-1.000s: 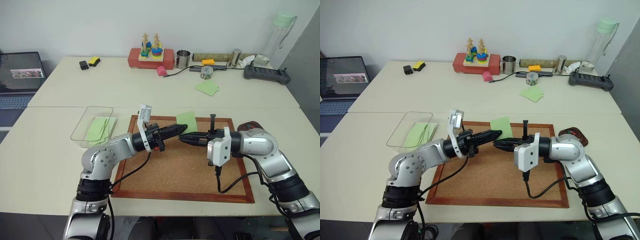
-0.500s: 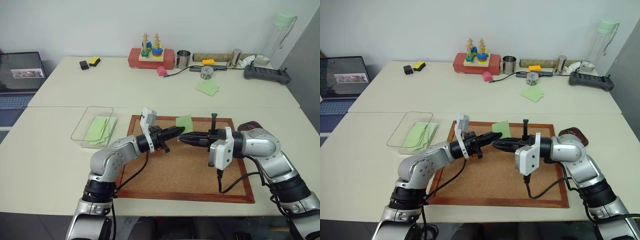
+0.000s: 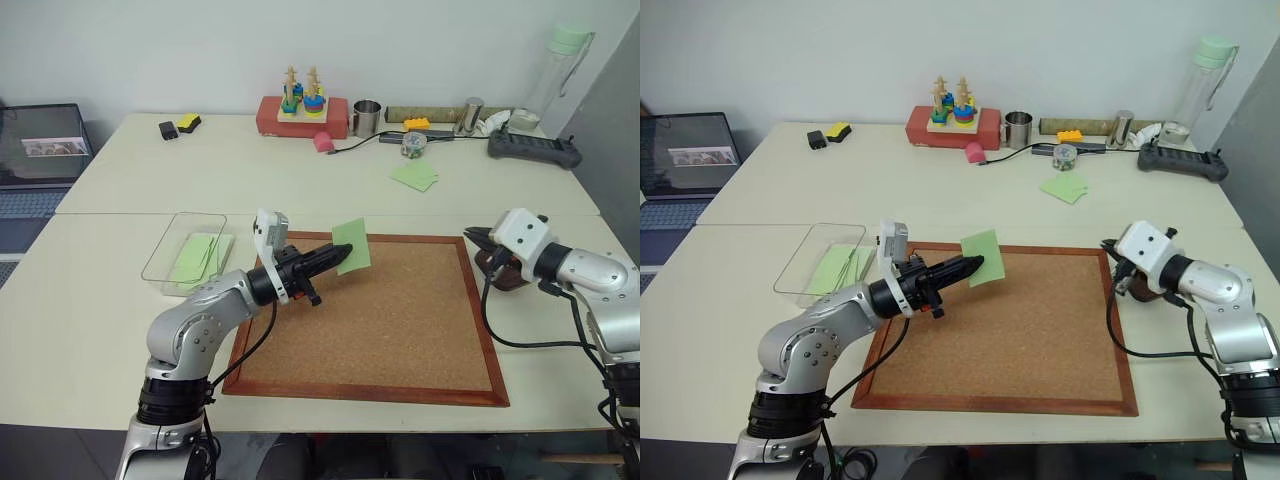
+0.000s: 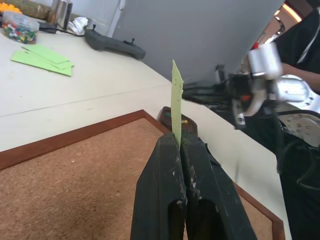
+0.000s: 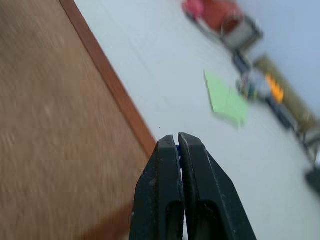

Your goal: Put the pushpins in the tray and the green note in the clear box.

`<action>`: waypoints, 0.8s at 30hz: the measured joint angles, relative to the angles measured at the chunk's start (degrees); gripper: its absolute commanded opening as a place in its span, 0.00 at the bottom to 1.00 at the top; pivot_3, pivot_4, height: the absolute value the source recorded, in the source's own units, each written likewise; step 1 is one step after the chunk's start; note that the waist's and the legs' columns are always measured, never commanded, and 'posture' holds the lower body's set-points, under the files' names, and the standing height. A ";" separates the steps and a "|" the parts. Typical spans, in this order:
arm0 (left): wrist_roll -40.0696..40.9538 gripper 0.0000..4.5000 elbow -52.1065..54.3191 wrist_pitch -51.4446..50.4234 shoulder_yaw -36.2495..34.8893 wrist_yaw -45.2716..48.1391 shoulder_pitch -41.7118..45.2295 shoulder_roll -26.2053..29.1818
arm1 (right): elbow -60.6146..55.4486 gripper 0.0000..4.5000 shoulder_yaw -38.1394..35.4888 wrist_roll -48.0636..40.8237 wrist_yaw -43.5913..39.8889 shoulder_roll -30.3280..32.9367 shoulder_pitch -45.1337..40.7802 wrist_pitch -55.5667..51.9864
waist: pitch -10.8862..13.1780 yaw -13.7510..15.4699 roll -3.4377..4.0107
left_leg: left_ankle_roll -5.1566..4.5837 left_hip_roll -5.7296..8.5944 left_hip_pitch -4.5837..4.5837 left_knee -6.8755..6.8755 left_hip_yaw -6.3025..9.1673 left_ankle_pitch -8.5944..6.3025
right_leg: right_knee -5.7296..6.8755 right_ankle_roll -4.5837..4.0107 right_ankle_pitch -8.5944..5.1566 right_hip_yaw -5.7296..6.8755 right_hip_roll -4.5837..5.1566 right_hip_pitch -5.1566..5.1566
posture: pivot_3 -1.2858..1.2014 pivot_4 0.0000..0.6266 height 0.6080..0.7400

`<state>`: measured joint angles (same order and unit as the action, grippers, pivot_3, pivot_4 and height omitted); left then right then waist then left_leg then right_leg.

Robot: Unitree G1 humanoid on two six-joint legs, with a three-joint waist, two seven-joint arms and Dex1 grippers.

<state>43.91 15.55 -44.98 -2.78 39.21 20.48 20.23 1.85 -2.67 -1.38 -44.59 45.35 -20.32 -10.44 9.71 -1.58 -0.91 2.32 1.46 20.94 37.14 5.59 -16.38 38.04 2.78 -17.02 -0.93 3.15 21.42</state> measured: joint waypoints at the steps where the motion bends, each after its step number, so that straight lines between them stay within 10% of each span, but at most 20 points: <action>1: 0.02 0.01 0.18 -0.01 -0.03 -0.05 -0.10 0.31 | 0.84 0.00 -0.37 -0.04 0.02 0.46 0.09 -2.08 | 0.00 0.03 0.00 | 0.00 0.02 0.00 0.01 0.01 0.00 | 0.00 0.00 0.00 0.01 -0.01 -0.01 | 0.52 0.24 1.00; 12: -0.57 0.01 0.37 0.72 -0.33 -1.03 -0.30 0.97 | 8.34 0.00 -0.33 0.68 -0.19 2.23 -0.03 -10.10 | 0.00 0.02 0.00 | -0.01 0.05 0.00 0.02 -0.10 0.00 | -0.01 0.01 0.00 0.03 -0.02 0.00 | 0.52 0.24 1.00; 24: -1.35 0.00 0.36 1.66 0.17 -1.01 -0.31 0.81 | 9.83 0.54 -0.22 1.20 -0.12 2.25 -0.70 -10.21 | 0.00 0.03 0.00 | 0.00 0.05 0.00 0.02 -0.10 0.00 | 0.00 0.01 0.00 0.05 -0.02 0.00 | 0.52 0.24 1.00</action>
<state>42.56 15.91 -43.32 -2.61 38.20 20.17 21.04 11.68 -2.88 -0.18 -44.71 47.60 -21.02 -20.66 9.71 -1.56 -0.91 2.32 1.51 20.94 37.16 5.48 -16.39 38.04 2.79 -17.01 -0.88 3.12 21.41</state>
